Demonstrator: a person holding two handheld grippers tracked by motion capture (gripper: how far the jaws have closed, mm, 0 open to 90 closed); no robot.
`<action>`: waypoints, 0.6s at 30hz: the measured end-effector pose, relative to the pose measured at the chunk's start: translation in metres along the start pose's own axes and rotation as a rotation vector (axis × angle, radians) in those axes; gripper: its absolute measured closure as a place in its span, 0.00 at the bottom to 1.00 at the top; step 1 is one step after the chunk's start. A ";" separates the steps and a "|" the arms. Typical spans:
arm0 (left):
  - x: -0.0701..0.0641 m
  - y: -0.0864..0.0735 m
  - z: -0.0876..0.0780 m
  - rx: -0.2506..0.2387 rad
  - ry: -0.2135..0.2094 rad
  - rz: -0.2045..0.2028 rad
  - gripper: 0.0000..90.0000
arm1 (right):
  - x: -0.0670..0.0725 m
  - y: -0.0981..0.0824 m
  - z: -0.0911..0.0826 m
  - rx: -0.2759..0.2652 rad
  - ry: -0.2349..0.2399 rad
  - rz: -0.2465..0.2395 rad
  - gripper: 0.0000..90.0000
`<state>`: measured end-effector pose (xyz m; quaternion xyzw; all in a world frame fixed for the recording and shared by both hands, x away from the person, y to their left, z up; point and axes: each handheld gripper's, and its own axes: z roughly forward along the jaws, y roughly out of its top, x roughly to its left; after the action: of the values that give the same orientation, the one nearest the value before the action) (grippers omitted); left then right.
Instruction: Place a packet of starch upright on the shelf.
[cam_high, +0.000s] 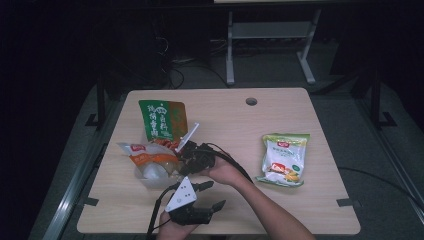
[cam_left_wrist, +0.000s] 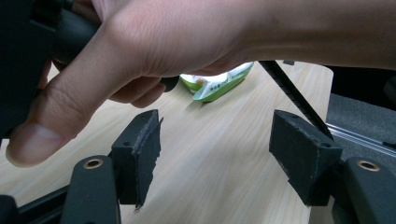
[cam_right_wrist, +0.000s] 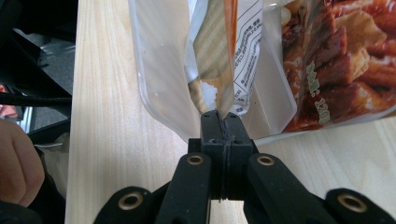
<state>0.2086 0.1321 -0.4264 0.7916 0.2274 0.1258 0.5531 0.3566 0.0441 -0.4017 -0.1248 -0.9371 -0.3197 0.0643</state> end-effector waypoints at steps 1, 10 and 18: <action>0.000 0.000 0.000 0.000 0.000 0.000 0.37 | -0.001 -0.001 -0.001 -0.011 0.007 -0.001 0.98; 0.000 0.000 0.000 0.002 0.001 -0.002 0.37 | -0.001 0.000 -0.005 -0.038 0.011 0.003 0.94; 0.001 0.000 -0.001 0.001 0.001 0.000 0.37 | -0.004 -0.001 -0.004 -0.043 0.012 0.009 0.86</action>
<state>0.2089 0.1327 -0.4263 0.7918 0.2276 0.1261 0.5525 0.3599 0.0396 -0.3998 -0.1285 -0.9290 -0.3401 0.0688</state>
